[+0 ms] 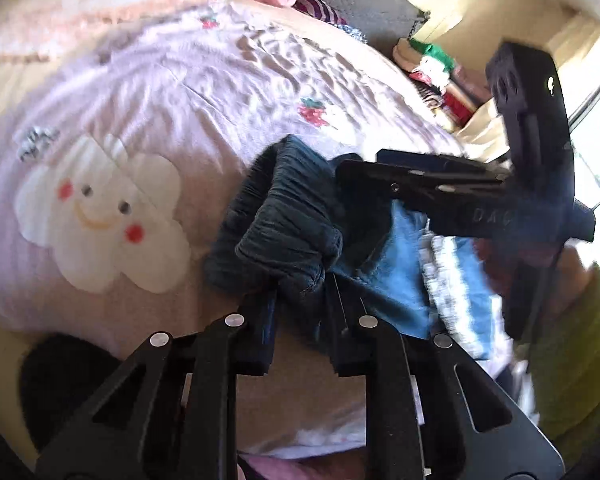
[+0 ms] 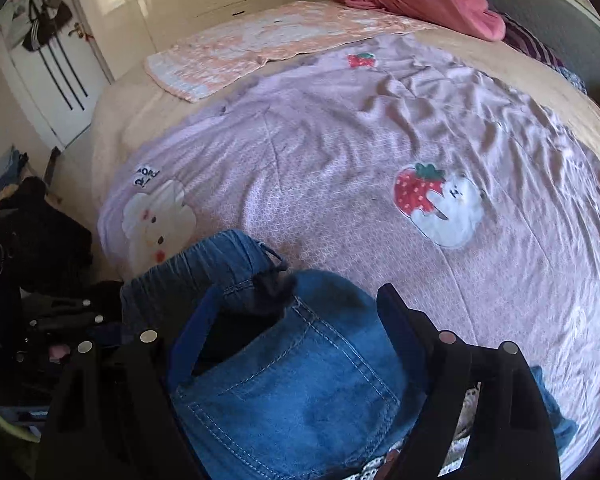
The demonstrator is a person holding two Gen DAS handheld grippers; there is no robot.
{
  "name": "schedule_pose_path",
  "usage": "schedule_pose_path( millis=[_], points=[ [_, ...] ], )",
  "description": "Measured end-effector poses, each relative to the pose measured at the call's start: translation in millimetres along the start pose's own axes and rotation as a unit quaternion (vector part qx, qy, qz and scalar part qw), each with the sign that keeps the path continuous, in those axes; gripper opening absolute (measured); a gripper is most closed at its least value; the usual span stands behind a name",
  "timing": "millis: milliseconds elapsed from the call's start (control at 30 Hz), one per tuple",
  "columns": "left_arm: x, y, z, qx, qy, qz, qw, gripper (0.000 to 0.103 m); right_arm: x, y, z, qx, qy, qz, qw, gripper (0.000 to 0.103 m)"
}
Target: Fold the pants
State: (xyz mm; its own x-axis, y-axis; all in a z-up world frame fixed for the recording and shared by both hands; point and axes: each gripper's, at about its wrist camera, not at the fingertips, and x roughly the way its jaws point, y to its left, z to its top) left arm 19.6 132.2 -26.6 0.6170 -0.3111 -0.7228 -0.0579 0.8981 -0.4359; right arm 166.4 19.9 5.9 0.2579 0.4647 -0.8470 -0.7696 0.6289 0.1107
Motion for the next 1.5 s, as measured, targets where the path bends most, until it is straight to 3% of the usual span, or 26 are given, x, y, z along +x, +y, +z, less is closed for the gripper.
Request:
schedule_pose_path(
  millis=[267,300,367,400,567,833,933,1100,1233,1500],
  points=[
    [12,11,-5,-0.003,0.015,-0.004,0.9999,0.021,20,-1,4,-0.009,0.016,0.013,1.0,0.08],
    [9,10,-6,-0.005,0.014,-0.01,0.9998,0.028,18,-1,5,-0.011,0.013,0.016,1.0,0.08],
    [3,8,-8,-0.007,0.012,-0.004,0.9999,0.068,11,0,9,-0.017,0.003,0.025,1.0,0.08],
    [-1,7,-9,-0.007,0.005,0.007,0.9999,0.081,8,0,12,-0.021,-0.001,0.03,0.999,0.08],
    [-11,13,-13,-0.022,-0.007,0.003,0.9997,0.081,16,7,23,-0.061,0.021,0.06,0.996,0.08],
    [13,16,-10,-0.042,0.011,0.007,0.9991,0.075,47,23,41,-0.096,0.073,0.106,0.987,0.078],
    [20,18,-9,-0.047,0.013,0.012,0.9988,0.075,61,25,45,-0.102,0.102,0.131,0.981,0.058],
    [28,21,-7,-0.045,0.016,0.013,0.9988,0.075,80,23,41,-0.09,0.133,0.151,0.975,0.045],
    [27,23,-4,-0.05,0.016,0.005,0.9986,0.077,64,11,43,-0.066,0.106,0.182,0.975,0.03],
    [15,18,4,-0.077,0.004,-0.045,0.996,0.077,4,1,38,-0.068,0.031,0.219,0.973,0.03]
  ],
)
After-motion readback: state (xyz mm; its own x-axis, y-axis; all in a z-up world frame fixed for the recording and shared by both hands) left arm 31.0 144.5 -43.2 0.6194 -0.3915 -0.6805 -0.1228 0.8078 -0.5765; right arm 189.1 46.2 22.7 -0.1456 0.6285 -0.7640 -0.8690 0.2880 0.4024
